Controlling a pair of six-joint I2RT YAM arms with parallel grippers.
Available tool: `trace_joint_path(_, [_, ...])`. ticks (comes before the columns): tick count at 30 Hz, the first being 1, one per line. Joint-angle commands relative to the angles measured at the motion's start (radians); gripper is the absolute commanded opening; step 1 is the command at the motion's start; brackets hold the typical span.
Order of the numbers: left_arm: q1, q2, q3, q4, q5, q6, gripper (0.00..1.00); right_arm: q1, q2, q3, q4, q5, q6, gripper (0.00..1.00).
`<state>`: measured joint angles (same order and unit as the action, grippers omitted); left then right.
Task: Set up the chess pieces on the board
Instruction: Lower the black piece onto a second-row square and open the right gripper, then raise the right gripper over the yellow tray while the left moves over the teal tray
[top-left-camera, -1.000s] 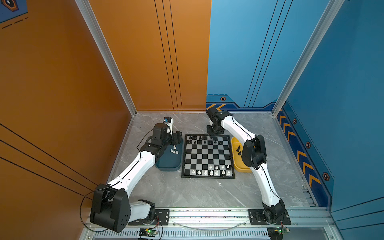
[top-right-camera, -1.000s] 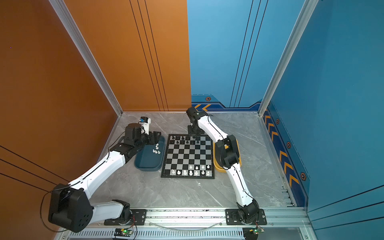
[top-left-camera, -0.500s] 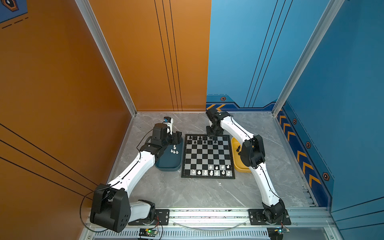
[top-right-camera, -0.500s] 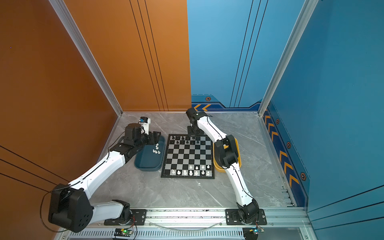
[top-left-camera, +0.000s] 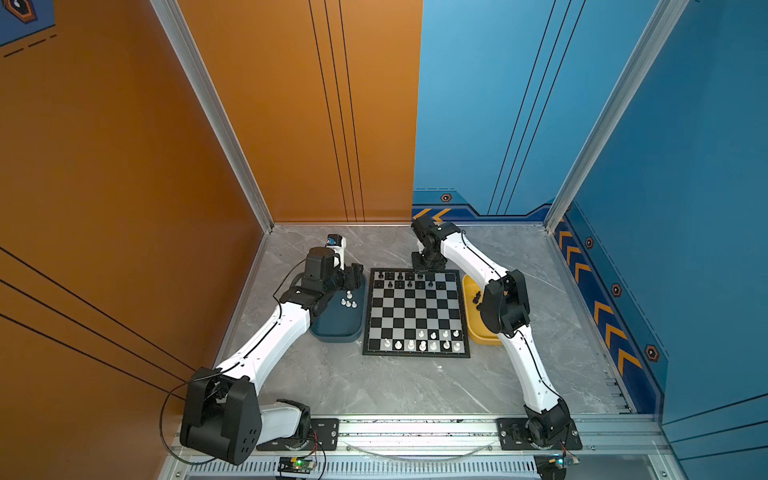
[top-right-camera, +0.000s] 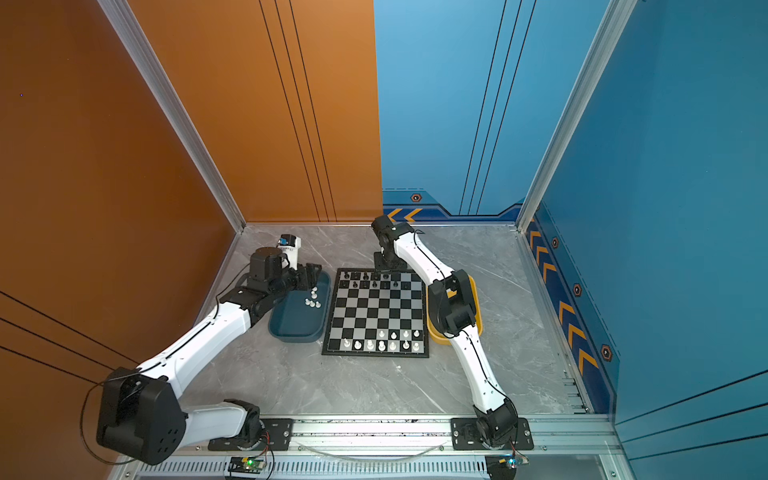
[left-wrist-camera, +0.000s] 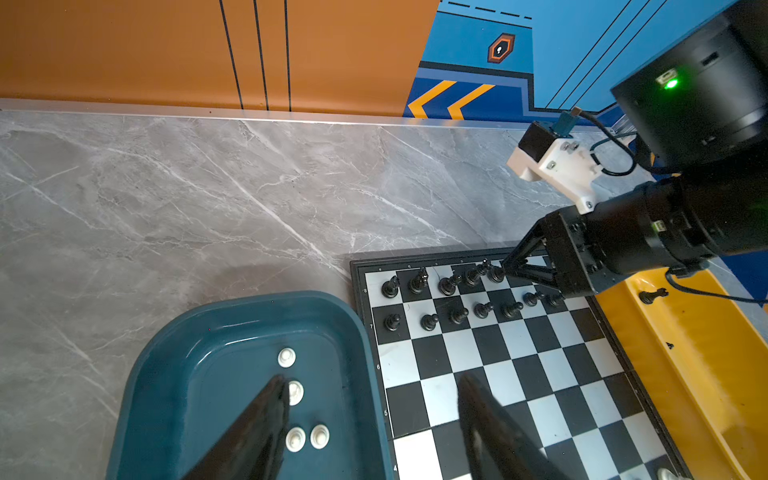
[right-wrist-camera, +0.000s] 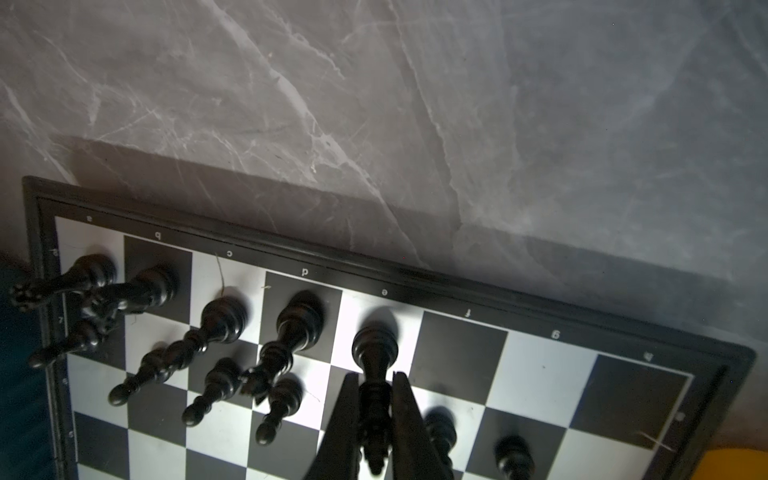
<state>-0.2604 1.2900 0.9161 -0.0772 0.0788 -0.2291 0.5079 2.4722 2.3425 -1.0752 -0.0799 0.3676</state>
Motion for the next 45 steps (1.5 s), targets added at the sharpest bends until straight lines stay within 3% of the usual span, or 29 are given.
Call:
trace_joint_path(1, [0.010, -0.024, -0.018, 0.005, -0.008, -0.001, 0.66, 0.007, 0.026, 0.021, -0.037, -0.016, 0.019, 0.15])
trace_joint_path(16, [0.010, -0.027, -0.013, 0.003, -0.004, -0.006, 0.66, 0.005, 0.008, 0.075, -0.037, -0.023, 0.030, 0.39])
trace_joint_path(26, [0.010, -0.026, 0.077, -0.179, -0.061, 0.011, 0.66, -0.003, -0.179, 0.010, -0.036, 0.045, -0.003, 0.46])
trace_joint_path(31, [0.011, -0.006, 0.142, -0.272, -0.112, -0.002, 0.67, -0.015, -0.313, -0.093, -0.024, 0.112, -0.027, 0.47])
trace_joint_path(36, [0.019, 0.063, 0.233, -0.428, -0.143, -0.013, 0.67, -0.041, -0.495, -0.312, 0.083, 0.129, -0.024, 0.47])
trace_joint_path(45, [0.033, 0.250, 0.354, -0.600, -0.101, -0.030, 0.59, -0.103, -0.709, -0.671, 0.249, 0.101, 0.024, 0.46])
